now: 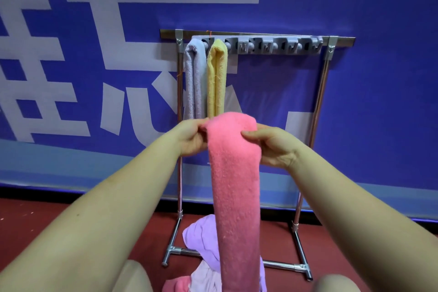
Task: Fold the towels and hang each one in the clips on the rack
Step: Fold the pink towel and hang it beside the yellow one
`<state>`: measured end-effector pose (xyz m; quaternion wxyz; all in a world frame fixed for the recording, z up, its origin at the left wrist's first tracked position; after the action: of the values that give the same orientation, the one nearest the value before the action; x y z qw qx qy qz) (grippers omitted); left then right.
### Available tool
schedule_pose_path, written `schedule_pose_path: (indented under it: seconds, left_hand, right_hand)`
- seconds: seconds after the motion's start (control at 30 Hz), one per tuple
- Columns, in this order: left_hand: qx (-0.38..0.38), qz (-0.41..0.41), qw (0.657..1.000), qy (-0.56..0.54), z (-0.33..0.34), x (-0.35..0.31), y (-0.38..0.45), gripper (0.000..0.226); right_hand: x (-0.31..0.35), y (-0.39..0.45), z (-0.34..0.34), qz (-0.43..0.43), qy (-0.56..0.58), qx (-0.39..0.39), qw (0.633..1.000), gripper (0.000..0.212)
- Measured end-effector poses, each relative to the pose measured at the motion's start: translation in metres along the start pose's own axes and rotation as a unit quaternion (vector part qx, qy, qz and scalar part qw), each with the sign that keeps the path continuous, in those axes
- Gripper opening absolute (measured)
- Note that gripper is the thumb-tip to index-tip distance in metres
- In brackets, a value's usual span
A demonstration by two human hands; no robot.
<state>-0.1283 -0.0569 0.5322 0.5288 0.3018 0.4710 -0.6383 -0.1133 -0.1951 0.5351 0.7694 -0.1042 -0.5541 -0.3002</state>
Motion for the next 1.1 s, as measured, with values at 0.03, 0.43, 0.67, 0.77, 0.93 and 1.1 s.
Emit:
schedule_pose_path:
  seconds: [0.03, 0.43, 0.67, 0.77, 0.93, 1.1]
  left_hand:
    - [0.003, -0.013, 1.000, 0.006, 0.002, 0.010, 0.002, 0.034]
    - [0.092, -0.004, 0.992, 0.082, 0.005, 0.057, 0.000, 0.028]
    - [0.067, 0.057, 0.989, 0.119, 0.015, 0.012, -0.008, 0.023]
    - [0.041, 0.059, 0.984, 0.164, 0.019, -0.003, -0.003, 0.028]
    - [0.010, 0.065, 0.977, 0.205, 0.023, -0.013, 0.002, 0.031]
    - [-0.027, 0.056, 0.981, 0.185, 0.009, -0.011, 0.007, 0.032]
  right_hand:
    - [0.005, 0.003, -0.003, -0.003, 0.005, -0.030, 1.000, 0.052]
    - [0.043, 0.009, -0.046, 0.000, 0.004, -0.276, 0.961, 0.018]
    - [0.003, 0.006, -0.066, 0.048, 0.098, -0.286, 0.952, 0.031]
    - [-0.017, 0.006, -0.067, 0.065, 0.159, -0.284, 0.943, 0.030]
    - [-0.029, 0.010, -0.055, 0.082, 0.128, -0.244, 0.958, 0.035]
    - [-0.018, 0.017, -0.047, 0.090, 0.011, -0.250, 0.964, 0.024]
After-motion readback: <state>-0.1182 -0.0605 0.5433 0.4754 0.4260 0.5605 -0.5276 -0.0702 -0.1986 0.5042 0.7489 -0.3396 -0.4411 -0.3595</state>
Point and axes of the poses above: each hand's wrist, its own y-axis towards the middle knuckle, its own z-axis out of the palm, x = y × z, the point moved 6 cm from there along y, towards the middle knuckle, and after that the axes turned 8 degrees about -z, right-handed, at the moved point
